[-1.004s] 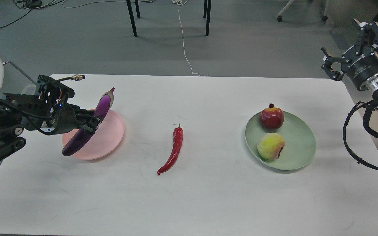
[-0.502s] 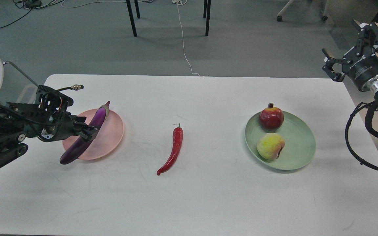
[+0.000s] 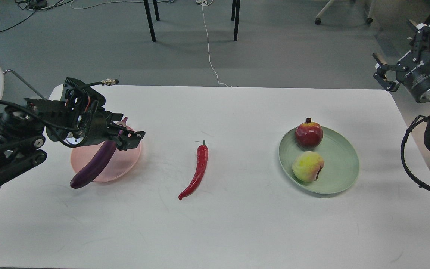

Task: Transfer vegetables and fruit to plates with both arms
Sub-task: 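Move the left hand to the red chili pepper and grasp it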

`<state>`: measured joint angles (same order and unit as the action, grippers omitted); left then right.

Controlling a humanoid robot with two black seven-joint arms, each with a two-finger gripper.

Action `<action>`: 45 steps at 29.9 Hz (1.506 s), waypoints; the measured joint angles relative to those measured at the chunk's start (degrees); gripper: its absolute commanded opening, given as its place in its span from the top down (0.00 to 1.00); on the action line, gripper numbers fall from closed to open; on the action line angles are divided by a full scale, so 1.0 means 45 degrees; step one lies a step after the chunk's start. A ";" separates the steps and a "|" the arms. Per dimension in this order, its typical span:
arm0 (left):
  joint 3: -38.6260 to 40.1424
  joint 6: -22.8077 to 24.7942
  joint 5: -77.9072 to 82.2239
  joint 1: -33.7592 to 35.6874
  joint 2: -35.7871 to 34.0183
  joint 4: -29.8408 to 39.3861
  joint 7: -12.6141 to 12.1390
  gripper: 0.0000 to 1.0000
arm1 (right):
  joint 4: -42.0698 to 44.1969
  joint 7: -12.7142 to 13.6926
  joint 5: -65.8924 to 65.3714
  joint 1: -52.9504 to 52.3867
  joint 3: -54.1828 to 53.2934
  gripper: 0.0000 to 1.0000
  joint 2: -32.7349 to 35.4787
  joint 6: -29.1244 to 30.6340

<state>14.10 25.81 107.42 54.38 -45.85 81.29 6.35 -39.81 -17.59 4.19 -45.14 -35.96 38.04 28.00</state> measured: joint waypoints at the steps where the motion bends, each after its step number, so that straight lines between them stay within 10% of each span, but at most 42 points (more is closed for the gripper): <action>1: -0.0014 0.0191 0.0006 0.0084 0.0143 0.0304 -0.0016 0.14 | -0.0083 -0.0009 0.0020 0.0116 -0.0025 0.01 0.0150 0.0000; 13: -0.0763 0.0486 0.0217 0.0006 0.3988 0.0909 -0.2404 0.14 | -0.0280 -0.0027 0.0086 0.1684 -0.1032 0.01 0.0992 0.0000; 29: -0.1752 0.0487 0.1118 -0.0314 0.5521 -0.1675 -0.2474 0.14 | -0.0273 -0.0038 0.0072 0.1848 -0.1326 0.01 0.0997 0.0000; 45: -0.1770 0.0487 0.1572 -0.0735 0.5859 -0.2464 -0.2364 0.66 | -0.0254 -0.0017 0.0047 0.1808 -0.1345 0.01 0.1000 0.0000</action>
<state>6.13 28.00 114.50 51.07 -19.48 70.21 -4.29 -40.96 -17.66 4.39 -37.01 -42.01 42.54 28.00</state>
